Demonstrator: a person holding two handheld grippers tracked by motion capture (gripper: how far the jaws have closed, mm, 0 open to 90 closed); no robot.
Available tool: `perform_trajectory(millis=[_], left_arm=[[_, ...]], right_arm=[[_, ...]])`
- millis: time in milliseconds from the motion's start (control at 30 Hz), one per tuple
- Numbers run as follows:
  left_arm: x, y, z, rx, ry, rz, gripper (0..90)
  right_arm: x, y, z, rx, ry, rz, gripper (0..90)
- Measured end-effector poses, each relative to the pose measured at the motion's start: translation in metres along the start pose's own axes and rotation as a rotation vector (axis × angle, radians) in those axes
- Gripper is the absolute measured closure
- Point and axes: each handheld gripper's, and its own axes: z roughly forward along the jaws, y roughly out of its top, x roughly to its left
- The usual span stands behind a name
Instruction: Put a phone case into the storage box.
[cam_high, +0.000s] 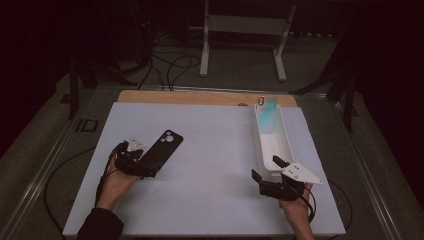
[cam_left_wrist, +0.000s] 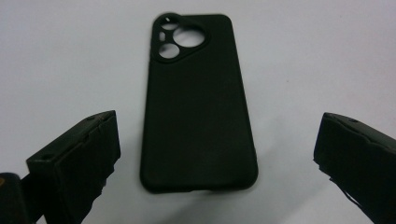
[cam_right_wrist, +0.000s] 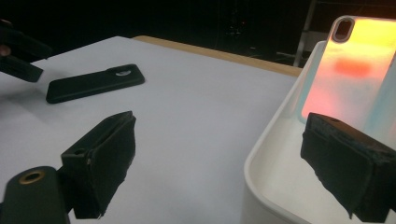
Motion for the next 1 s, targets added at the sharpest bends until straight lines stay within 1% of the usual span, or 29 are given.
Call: perform_trajectory(millis=[200, 300, 467, 533, 600, 733, 867, 933, 1000], left_arm=[[0.003, 0.003, 0.014, 0.046, -0.007, -0.001, 1.4], [0.003, 0.005, 0.020, 0.069, -0.008, 0.010, 1.7], [0.004, 0.011, 0.033, 0.098, -0.002, 0.014, 2.3], [0.006, 0.012, 0.037, 0.107, -0.003, 0.007, 2.3], [0.007, 0.013, 0.041, 0.121, 0.002, 0.008, 2.4], [0.008, 0.014, 0.048, 0.139, 0.008, 0.005, 2.6], [0.009, 0.015, 0.052, 0.150, 0.016, 0.005, 3.3], [0.009, 0.015, 0.053, 0.150, 0.015, -0.004, 3.8], [0.009, 0.014, 0.056, 0.159, 0.019, 0.000, 4.3]], right_arm=[[0.000, 0.000, 0.000, 0.007, 0.001, -0.002, 10.2], [0.000, 0.000, 0.001, 0.009, 0.002, -0.003, 10.2], [0.001, -0.001, 0.002, 0.009, 0.004, 0.000, 10.2], [0.000, -0.001, 0.002, 0.008, 0.004, 0.001, 10.2], [0.000, -0.001, 0.002, 0.008, 0.003, 0.002, 10.2], [0.000, -0.001, 0.001, 0.008, 0.003, 0.003, 10.2], [0.000, -0.001, 0.001, 0.008, 0.003, 0.005, 10.2], [0.000, -0.001, 0.001, 0.007, 0.002, 0.004, 10.2], [0.000, -0.001, 0.001, 0.009, 0.001, 0.003, 10.2]])
